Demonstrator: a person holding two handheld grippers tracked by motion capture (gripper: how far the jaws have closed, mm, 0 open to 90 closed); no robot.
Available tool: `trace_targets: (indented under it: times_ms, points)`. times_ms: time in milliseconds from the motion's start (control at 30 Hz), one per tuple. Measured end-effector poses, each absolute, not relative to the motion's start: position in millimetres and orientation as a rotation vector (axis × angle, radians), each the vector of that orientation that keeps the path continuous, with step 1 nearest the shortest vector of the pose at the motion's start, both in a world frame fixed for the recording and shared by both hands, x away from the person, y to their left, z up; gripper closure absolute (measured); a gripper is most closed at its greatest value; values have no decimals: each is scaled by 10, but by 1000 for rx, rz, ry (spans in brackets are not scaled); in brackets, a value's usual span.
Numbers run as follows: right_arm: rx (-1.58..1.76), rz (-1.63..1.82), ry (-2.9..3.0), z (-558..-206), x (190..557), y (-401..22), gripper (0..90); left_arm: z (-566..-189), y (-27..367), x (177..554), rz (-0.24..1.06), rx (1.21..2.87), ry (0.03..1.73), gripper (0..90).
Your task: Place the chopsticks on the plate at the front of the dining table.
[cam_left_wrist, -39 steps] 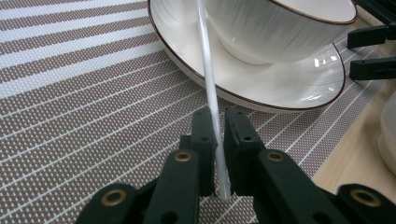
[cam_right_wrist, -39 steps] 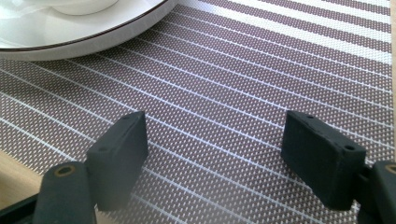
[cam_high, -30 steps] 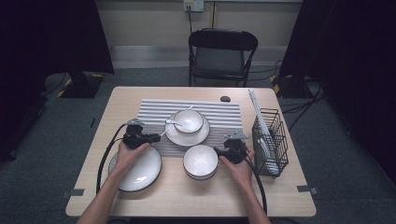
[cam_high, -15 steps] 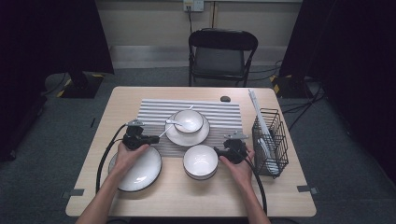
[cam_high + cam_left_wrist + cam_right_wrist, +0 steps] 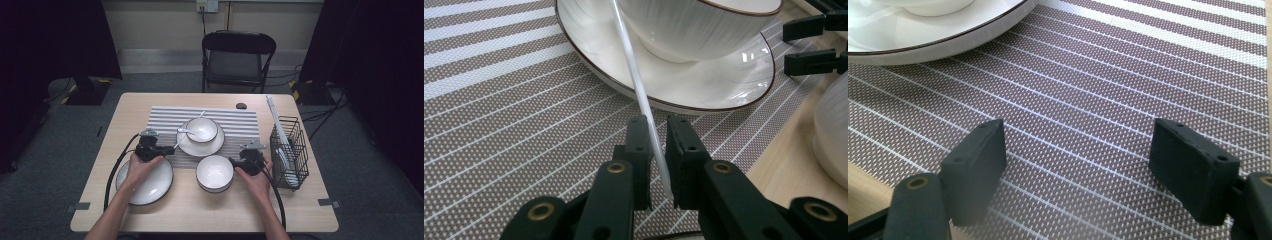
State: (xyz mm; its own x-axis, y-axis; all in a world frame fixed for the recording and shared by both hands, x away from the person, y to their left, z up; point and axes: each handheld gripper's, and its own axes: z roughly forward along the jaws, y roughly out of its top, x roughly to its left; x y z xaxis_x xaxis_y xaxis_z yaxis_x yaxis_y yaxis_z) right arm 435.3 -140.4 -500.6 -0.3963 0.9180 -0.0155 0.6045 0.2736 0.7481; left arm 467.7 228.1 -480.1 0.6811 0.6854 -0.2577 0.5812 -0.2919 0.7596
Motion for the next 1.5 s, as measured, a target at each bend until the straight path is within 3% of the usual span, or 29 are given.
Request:
trace_targets:
  times_ms: [433, 767, 1500]
  points:
    - [1370, 932, 2100, -5006, 4353, -1404, 219, -4799, 2337, 4690, 114, 1949, 991, 772]
    - [1371, 932, 2100, -5006, 4353, -1404, 219, -4743, 2403, 4673, 154, 1947, 998, 547]
    - [1372, 934, 2099, -5007, 4353, -1403, 218, -4554, 2486, 4517, 189, 1915, 957, 339]
